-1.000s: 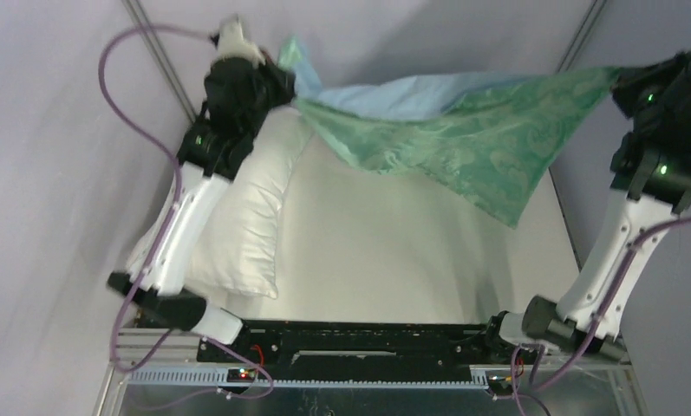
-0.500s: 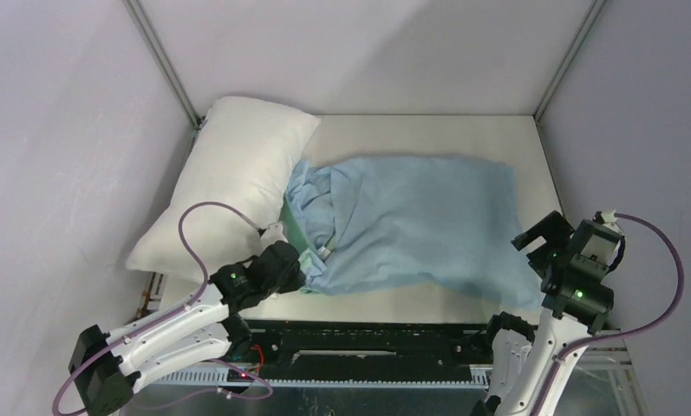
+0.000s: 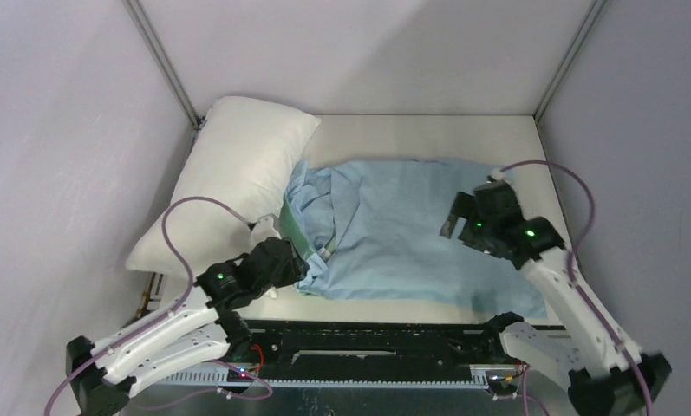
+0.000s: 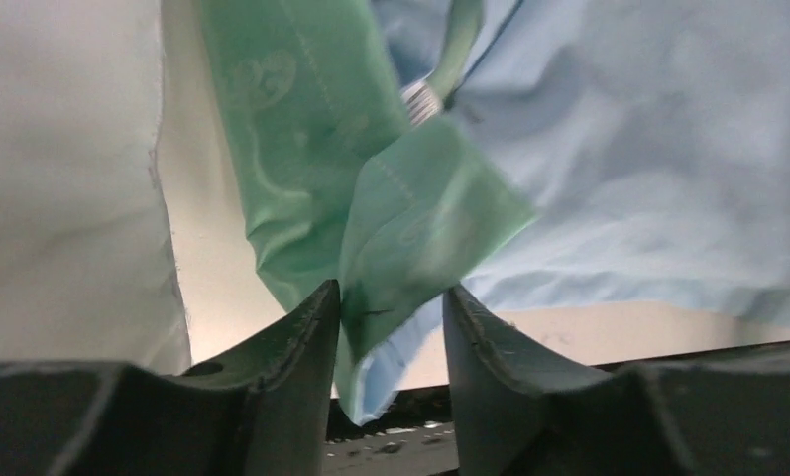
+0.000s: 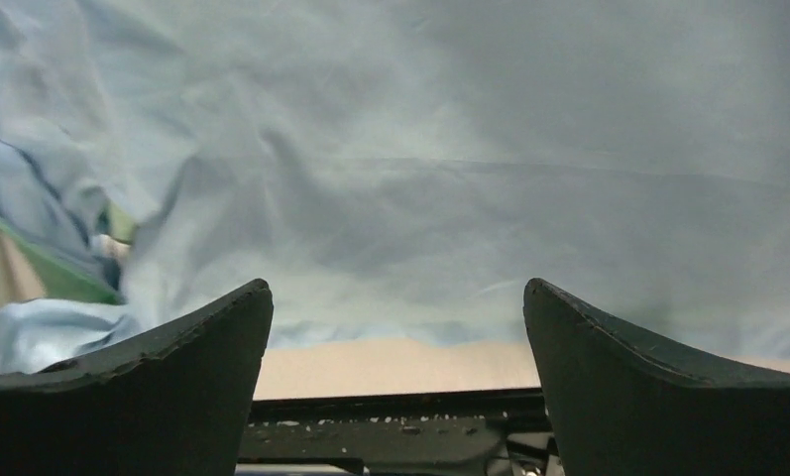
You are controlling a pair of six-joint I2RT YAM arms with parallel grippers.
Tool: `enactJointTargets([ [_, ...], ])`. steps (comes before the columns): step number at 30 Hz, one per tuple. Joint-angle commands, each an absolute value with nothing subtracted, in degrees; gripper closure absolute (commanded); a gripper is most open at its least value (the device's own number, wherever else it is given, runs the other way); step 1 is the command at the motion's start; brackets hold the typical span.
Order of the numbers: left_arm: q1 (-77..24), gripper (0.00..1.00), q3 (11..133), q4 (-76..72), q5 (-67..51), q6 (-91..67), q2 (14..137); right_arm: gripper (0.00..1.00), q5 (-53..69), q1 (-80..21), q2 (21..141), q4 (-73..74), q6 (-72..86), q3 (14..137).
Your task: Put the pillow into the pillowcase
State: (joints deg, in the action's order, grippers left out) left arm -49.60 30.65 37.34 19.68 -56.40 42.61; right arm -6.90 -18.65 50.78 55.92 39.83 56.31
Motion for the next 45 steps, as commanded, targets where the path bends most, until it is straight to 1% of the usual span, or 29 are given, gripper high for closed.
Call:
enactJointTargets([
  [1,-50.0,0.47,40.5,45.6,24.9,-53.9,36.2,0.0,-15.4,-28.1,59.1,45.7,46.0,53.3],
  [3,-50.1,0.37,44.3,49.9,26.6,-52.2,34.2,0.0,-16.4,-31.2,64.0,42.5,46.0,53.3],
  [5,-50.1,0.3,47.9,50.1,26.0,-48.9,33.6,0.01,-15.4,-31.6,68.4,40.1,46.2,53.3],
  [9,-50.5,0.21,53.7,47.7,22.8,-43.8,43.8,0.01,-14.8,-29.7,74.3,36.2,46.1,53.3],
  [12,-50.6,0.19,53.8,42.5,21.2,-42.2,51.3,0.0,-15.3,-26.5,77.1,35.6,45.6,52.9],
  [15,-50.7,0.19,53.0,38.3,20.1,-41.6,59.0,0.0,-12.5,-22.3,78.8,32.4,45.1,51.2],
  [17,-50.6,0.21,52.1,35.7,19.7,-41.9,63.8,0.0,-10.9,-20.0,80.2,30.7,45.1,50.7],
  [20,-50.6,0.29,49.8,32.3,20.7,-43.4,69.8,0.01,-9.2,-17.9,82.5,28.9,45.0,50.7],
  [24,-50.7,0.43,46.7,27.1,21.8,-46.3,77.3,0.03,-6.1,-14.8,85.3,26.6,45.0,50.7],
  [27,-50.6,0.54,46.7,25.0,21.9,-48.1,83.9,0.05,-4.3,-12.3,86.7,25.6,44.7,50.7],
  [31,-50.8,0.64,47.5,20.7,19.3,-48.9,91.0,0.06,-2.5,-8.3,87.6,24.9,43.3,50.7],
  [35,-52.0,0.67,51.0,18.7,17.4,-48.7,97.0,0.07,-0.7,-4.1,87.8,24.6,41.7,50.7],
  [38,-53.5,0.7,56.1,18.4,16.0,-48.7,102.0,0.07,2.0,-0.6,86.9,24.3,40.6,50.7],
  [42,-56.2,0.71,66.4,19.3,14.0,-48.9,109.2,0.06,4.6,5.5,85.0,24.1,39.6,50.7],
  [45,-57.9,0.72,75.6,21.0,12.4,-48.7,115.1,0.06,5.0,7.7,83.4,24.7,38.7,51.1],
])
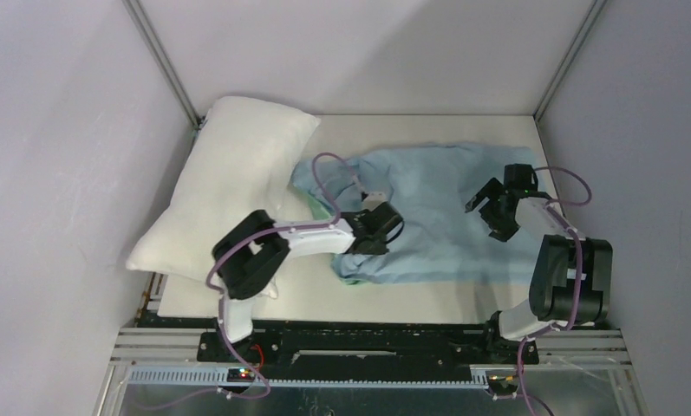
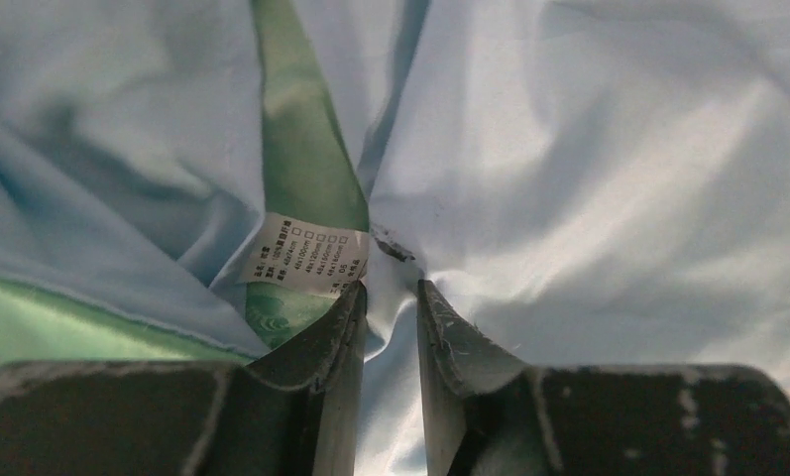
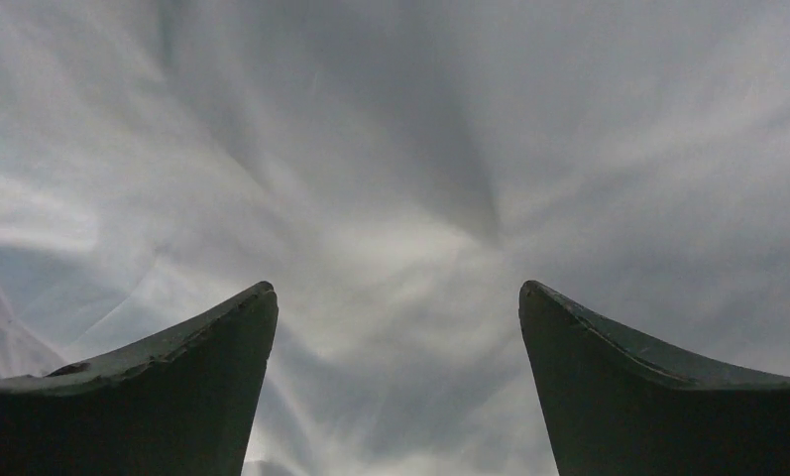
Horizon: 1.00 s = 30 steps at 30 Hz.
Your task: Put the pillow into the pillowcase
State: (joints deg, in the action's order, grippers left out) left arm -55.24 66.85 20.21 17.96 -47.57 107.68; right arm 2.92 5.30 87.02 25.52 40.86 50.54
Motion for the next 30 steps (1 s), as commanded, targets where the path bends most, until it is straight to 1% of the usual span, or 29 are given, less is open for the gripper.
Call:
enactJointTargets([
  [1,-58.2,0.72,78.0,21.4,11.9,-48.4,116.7,0.06,4.6,7.9,82.8,25.2,38.2,51.4],
  [4,-58.4,0.72,80.3,21.7,11.5,-48.2,116.2,0.05,4.1,7.9,80.6,26.8,36.8,52.0],
  [6,-58.4,0.68,77.8,21.5,11.6,-47.9,112.8,0.05,4.8,7.6,78.8,27.1,36.4,52.1],
  [7,-58.5,0.64,75.8,21.3,12.1,-47.6,110.3,0.05,5.1,6.5,77.9,27.4,36.2,52.3],
  [11,-58.4,0.51,66.7,21.7,14.5,-47.9,97.5,0.05,2.7,-0.5,75.1,29.8,35.9,55.0],
  [14,-58.4,0.47,60.0,22.3,16.9,-49.4,89.3,0.05,0.2,-8.3,74.1,31.2,36.2,56.9],
  [18,-58.4,0.47,52.8,22.9,18.7,-51.3,82.4,0.04,-2.2,-17.5,74.1,31.8,36.8,58.4],
  [23,-58.3,0.51,43.9,24.0,20.5,-53.8,75.6,0.04,-3.4,-28.0,75.3,31.8,37.1,58.7],
  [27,-57.8,0.53,41.5,27.6,22.7,-54.1,69.8,0.04,-4.7,-36.3,77.4,31.7,37.1,58.7],
  [30,-55.2,0.54,42.3,29.5,23.0,-52.5,66.4,0.05,-4.4,-40.0,78.5,32.3,37.5,58.7],
])
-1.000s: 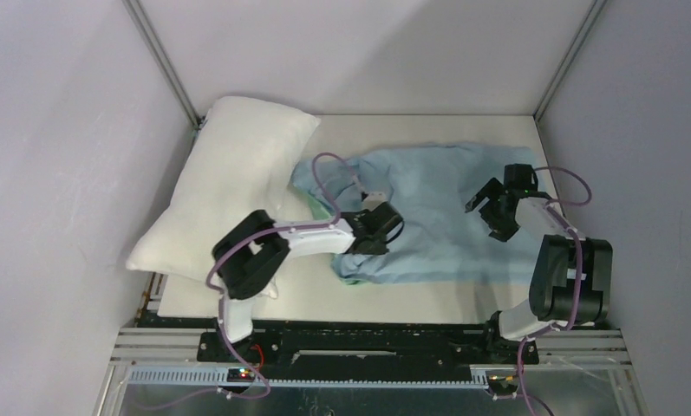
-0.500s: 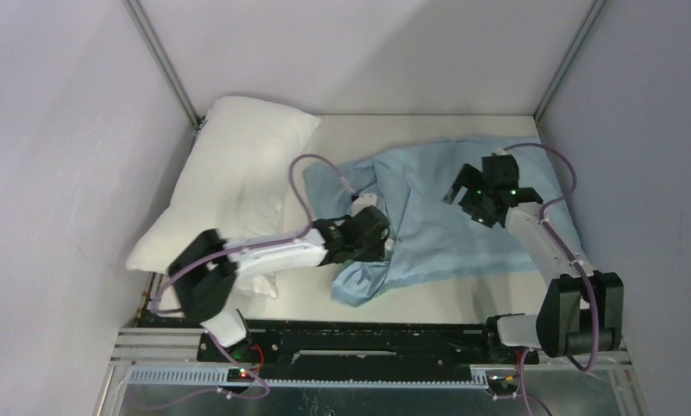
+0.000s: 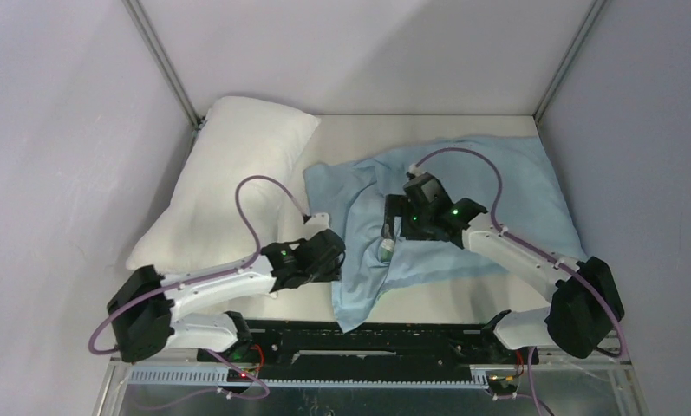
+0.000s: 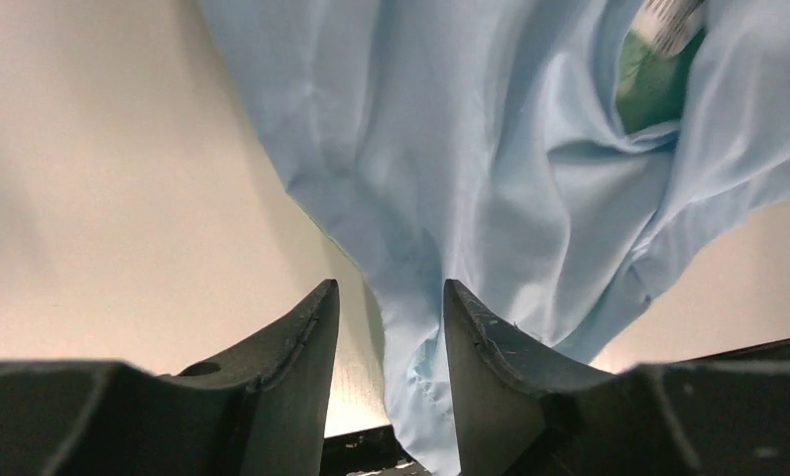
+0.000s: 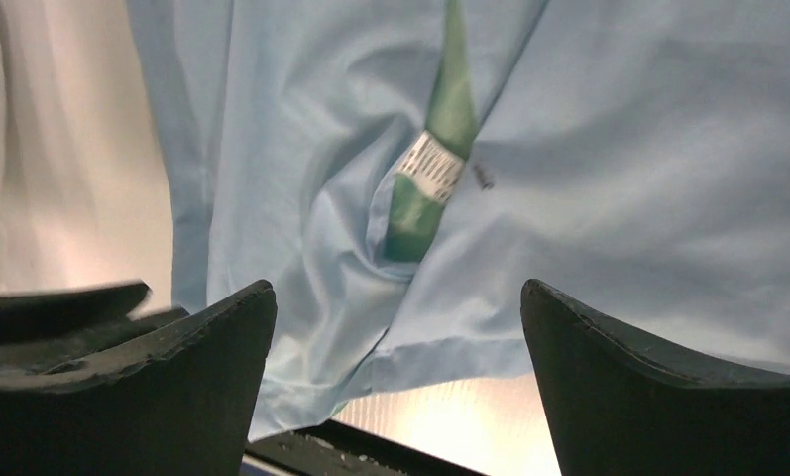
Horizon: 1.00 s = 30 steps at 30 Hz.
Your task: Put the pillow into the pillowcase
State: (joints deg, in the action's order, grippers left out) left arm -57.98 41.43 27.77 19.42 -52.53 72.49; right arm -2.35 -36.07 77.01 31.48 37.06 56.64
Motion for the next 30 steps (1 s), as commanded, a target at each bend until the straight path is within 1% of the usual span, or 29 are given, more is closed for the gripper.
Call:
enactJointTargets([
  [1,-54.1,0.54,43.3,30.0,22.8,-51.6,65.6,0.05,-4.7,-40.8,78.6,32.8,37.5,58.7],
  [5,-49.9,0.53,48.3,30.9,22.0,-47.8,65.4,0.06,-6.3,-45.0,77.4,33.4,38.0,57.1],
  [8,-46.8,0.53,52.2,28.5,19.3,-45.2,69.0,0.08,-8.2,-48.4,76.2,33.6,39.6,55.7],
  [11,-45.0,0.52,56.4,26.0,17.0,-43.4,75.3,0.11,-8.9,-50.6,75.9,32.4,41.3,53.4],
  [17,-38.4,0.52,63.6,20.9,12.4,-42.9,88.4,0.13,-11.9,-53.3,79.9,32.2,44.6,51.1],
  [22,-34.5,0.54,70.4,22.1,11.7,-40.2,100.7,0.13,-14.5,-54.3,83.2,30.9,46.2,49.2],
  [24,-33.5,0.55,72.0,22.4,12.1,-39.6,103.3,0.17,-14.5,-54.8,84.4,30.2,46.4,48.6],
  [25,-33.1,0.56,72.4,22.5,12.3,-39.4,104.5,0.2,-14.4,-55.1,84.8,29.9,46.6,48.4],
  [26,-32.8,0.58,73.0,22.7,12.5,-39.3,105.6,0.26,-14.2,-55.4,85.1,29.9,46.7,48.3],
  [30,-31.3,0.63,75.2,23.9,13.0,-38.3,109.4,0.62,-14.2,-57.4,83.4,30.6,47.4,47.0],
])
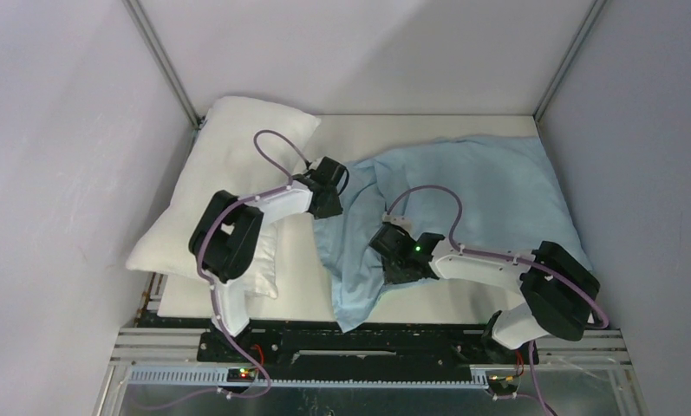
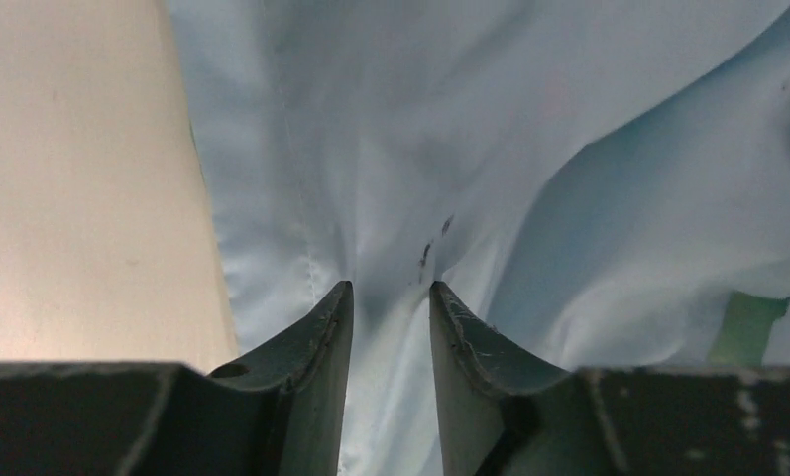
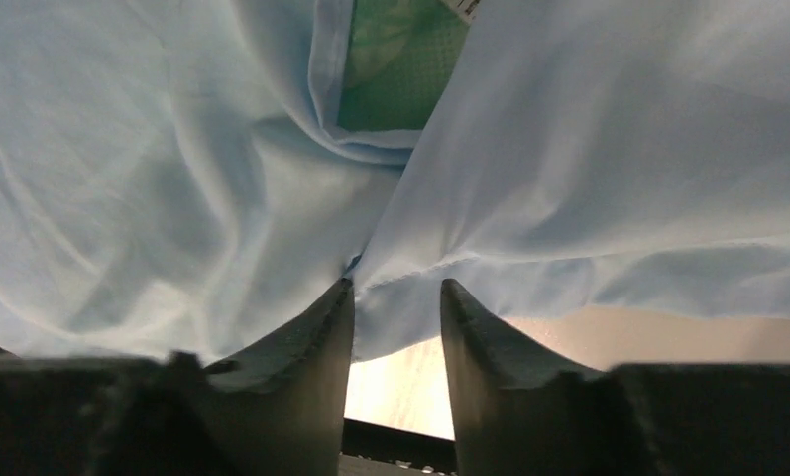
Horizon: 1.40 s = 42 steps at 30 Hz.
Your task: Put the pillow into the pillowcase
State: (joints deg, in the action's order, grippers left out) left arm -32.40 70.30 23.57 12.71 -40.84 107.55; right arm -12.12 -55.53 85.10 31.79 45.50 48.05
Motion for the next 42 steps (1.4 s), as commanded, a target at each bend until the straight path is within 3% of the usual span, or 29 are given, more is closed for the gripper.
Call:
enactJointTargets([
  [1,-30.9,0.64,75.5,23.9,13.0,-38.1,109.8,0.71,-14.1,-57.9,82.6,30.9,47.7,46.5],
  [4,-30.1,0.69,76.3,24.2,13.0,-37.4,110.9,0.98,-14.3,-60.6,79.6,32.3,48.7,45.1],
  [5,-29.8,0.71,76.6,24.5,13.0,-37.2,111.5,1.0,-14.3,-61.6,78.6,32.8,49.4,44.6],
  [13,-28.4,0.82,81.1,26.5,12.5,-33.2,112.0,0.99,-13.9,-67.4,70.1,34.2,53.0,40.5],
  [17,-28.3,0.59,83.6,28.7,16.2,-29.8,104.6,0.76,-13.5,-64.5,64.4,34.6,50.8,40.5],
  [23,-25.8,0.17,93.1,36.9,28.0,-23.2,97.3,0.17,-14.5,-59.8,57.3,35.4,47.7,40.5],
  [25,-23.6,0.05,93.5,38.0,30.9,-21.9,95.5,0.08,-13.8,-57.9,55.8,34.9,46.7,40.5],
  [29,-16.6,0.0,95.0,39.3,31.2,-19.0,95.1,0.03,-11.5,-54.4,53.6,33.3,45.0,40.5],
  [42,-10.6,0.0,118.6,49.7,30.1,-18.0,121.3,0.02,-8.8,-49.2,49.1,34.9,42.9,40.5],
])
